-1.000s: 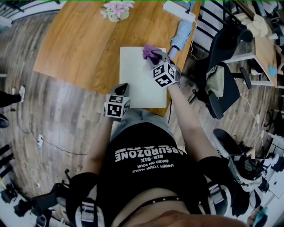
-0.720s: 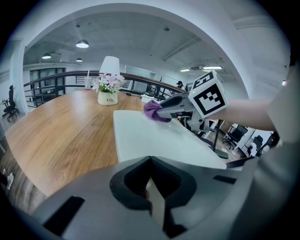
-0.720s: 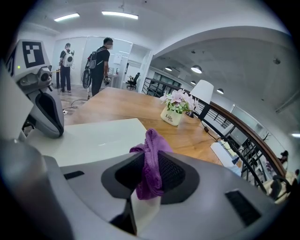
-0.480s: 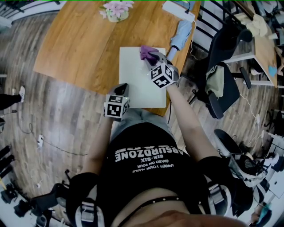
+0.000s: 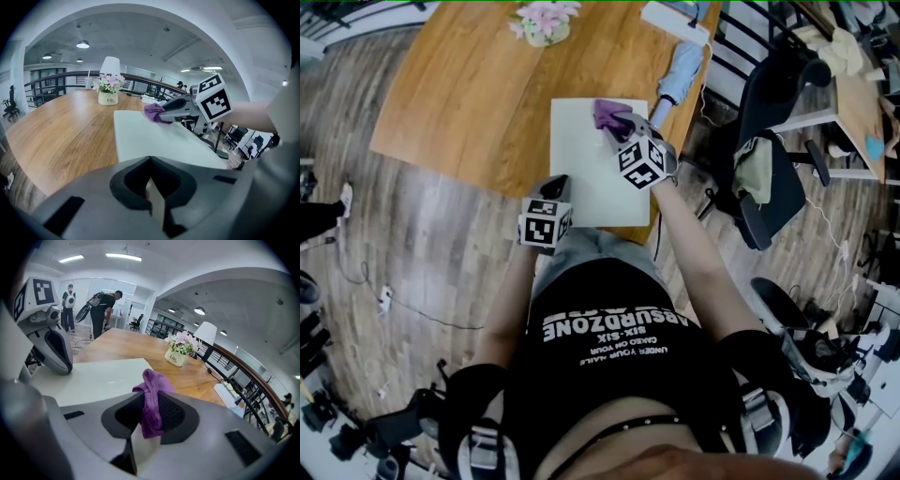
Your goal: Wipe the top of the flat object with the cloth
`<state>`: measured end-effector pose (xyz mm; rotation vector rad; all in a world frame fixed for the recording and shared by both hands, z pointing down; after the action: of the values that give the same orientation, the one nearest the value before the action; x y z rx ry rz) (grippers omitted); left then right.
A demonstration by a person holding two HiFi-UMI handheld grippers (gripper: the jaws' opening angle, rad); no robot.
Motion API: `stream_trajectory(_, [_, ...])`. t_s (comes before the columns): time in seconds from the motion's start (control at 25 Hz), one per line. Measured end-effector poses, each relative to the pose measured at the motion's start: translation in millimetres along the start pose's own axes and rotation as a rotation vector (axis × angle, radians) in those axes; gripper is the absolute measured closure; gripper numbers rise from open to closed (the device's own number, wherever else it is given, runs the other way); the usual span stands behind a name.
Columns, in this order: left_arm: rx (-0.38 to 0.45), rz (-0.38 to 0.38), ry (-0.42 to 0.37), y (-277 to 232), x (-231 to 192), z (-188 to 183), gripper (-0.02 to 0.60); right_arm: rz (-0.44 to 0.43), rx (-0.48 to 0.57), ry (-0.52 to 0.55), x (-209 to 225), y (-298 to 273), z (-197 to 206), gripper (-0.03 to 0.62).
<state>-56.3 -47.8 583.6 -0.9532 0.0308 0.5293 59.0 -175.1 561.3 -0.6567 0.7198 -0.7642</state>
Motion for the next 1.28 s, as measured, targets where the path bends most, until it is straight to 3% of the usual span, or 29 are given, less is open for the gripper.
stream_trajectory(1.28, [0.033,-0.007,0.013,7,1,2,0.566,-0.029,0.03,-0.023,-47,34,11,0.499])
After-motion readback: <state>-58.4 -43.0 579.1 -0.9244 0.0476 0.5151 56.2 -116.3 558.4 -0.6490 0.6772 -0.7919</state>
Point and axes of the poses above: the fingertips, and each gripper's own axes: y backward along the fingers, x to its right, z out of its underside, the point moved 3 cm from there along y, backward along the fingers, and after that the axes turned 7 degrees about -x, right-handed, at the moved point
